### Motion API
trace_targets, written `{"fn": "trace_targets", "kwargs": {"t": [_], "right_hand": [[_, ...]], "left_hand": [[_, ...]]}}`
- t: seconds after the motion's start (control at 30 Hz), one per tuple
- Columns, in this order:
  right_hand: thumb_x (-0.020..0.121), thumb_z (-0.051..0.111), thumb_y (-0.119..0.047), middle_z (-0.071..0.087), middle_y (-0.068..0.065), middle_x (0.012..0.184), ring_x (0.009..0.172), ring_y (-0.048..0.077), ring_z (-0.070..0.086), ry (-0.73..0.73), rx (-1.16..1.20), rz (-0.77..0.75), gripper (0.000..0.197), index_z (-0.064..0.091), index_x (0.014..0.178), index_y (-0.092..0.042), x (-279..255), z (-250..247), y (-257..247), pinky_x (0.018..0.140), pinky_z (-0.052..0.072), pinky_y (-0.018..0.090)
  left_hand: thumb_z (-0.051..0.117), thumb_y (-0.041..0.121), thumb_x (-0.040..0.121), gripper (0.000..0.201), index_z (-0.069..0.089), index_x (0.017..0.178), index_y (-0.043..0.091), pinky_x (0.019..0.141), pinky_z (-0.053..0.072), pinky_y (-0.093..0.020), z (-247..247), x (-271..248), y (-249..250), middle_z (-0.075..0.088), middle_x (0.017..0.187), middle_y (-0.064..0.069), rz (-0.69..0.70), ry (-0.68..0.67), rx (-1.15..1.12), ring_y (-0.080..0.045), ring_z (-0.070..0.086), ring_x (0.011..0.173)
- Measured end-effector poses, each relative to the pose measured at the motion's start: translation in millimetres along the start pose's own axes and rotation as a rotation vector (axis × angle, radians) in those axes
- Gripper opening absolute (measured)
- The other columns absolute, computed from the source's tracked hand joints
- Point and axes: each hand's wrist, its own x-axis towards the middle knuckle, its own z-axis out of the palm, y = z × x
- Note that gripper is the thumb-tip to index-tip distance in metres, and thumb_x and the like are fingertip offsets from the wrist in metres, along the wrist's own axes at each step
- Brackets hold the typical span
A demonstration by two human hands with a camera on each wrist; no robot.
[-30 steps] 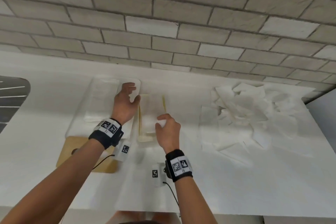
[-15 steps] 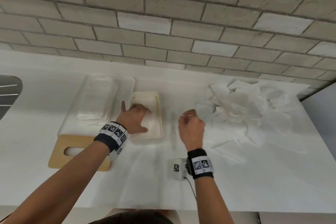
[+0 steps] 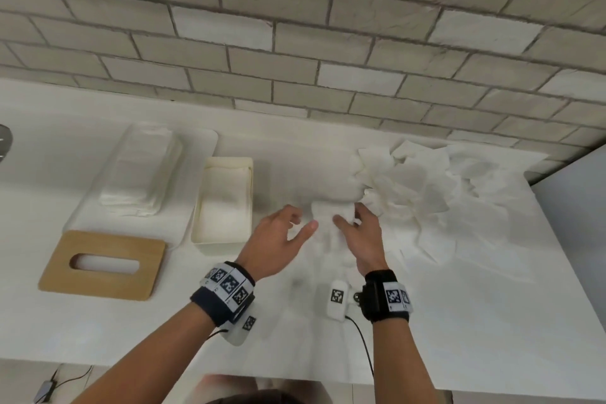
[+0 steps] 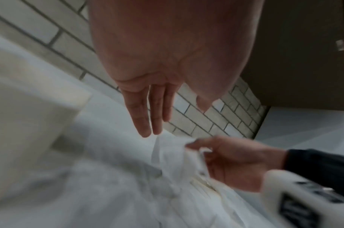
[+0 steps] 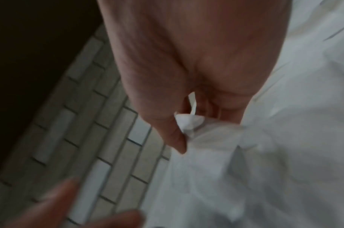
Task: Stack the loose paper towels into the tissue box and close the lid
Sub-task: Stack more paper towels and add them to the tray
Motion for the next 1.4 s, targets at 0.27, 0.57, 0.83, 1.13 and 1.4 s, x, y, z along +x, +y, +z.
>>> {"fn": "trace_targets", "kwargs": {"t": [0.27, 0.57, 0.83, 1.13, 1.4], "right_hand": [[0.092, 0.087, -0.024, 0.076, -0.003, 0.124, 0.110, 0.018, 0.076, -0.333, 0.066, -0.095, 0.046, 0.062, 0.130, -0.029, -55.3, -47.2, -3.9, 0.092, 0.063, 0.037], [0.088, 0.069, -0.031, 0.056, -0.010, 0.126, 0.128, 0.023, 0.047, -0.338, -1.191, -0.215, 0.044, 0.059, 0.130, -0.037, -20.6, -117.8, 76.7, 0.101, 0.041, 0.036], [0.092, 0.078, -0.024, 0.064, -0.014, 0.103, 0.089, 0.005, 0.062, -0.344, -0.763, -0.287, 0.025, 0.054, 0.093, -0.033, -41.6, -113.4, -0.6, 0.077, 0.051, 0.029], [0.101, 0.069, 0.003, 0.067, -0.009, 0.141, 0.132, 0.022, 0.064, -0.182, 0.294, -0.532, 0.047, 0.066, 0.142, -0.021, -106.2, -80.1, -122.7, 0.101, 0.056, 0.034], [0.101, 0.071, -0.006, 0.066, -0.023, 0.143, 0.139, -0.001, 0.056, -0.041, 0.097, -0.366, 0.049, 0.067, 0.142, -0.032, -114.2, -19.2, -64.4, 0.118, 0.043, 0.023]], "left_hand": [[0.074, 0.031, 0.100, 0.034, 0.072, 0.127, 0.011, 0.100, 0.059, -0.050, 30.3, 16.6, 24.9, 0.080, 0.120, -0.007, -0.388, -0.087, -0.880, -0.032, 0.074, 0.117], [0.073, 0.026, 0.102, 0.022, 0.074, 0.124, 0.021, 0.090, 0.063, -0.041, 24.7, 12.3, 7.0, 0.082, 0.112, 0.002, -0.288, 0.096, -0.653, -0.020, 0.079, 0.104], [0.072, 0.028, 0.102, 0.027, 0.070, 0.129, 0.022, 0.088, 0.061, -0.034, 20.0, 12.5, 14.0, 0.081, 0.112, 0.008, -0.300, 0.161, -0.633, -0.014, 0.077, 0.105], [0.054, 0.028, 0.112, 0.026, 0.067, 0.132, 0.016, 0.087, 0.063, -0.036, 19.9, -2.7, 43.1, 0.079, 0.123, -0.005, -0.232, -0.031, -0.832, -0.020, 0.076, 0.109], [0.044, 0.029, 0.114, 0.038, 0.070, 0.134, 0.010, 0.096, 0.058, -0.047, -16.9, -5.3, 60.9, 0.079, 0.121, -0.012, -0.362, 0.043, -1.134, -0.035, 0.073, 0.115]]}}
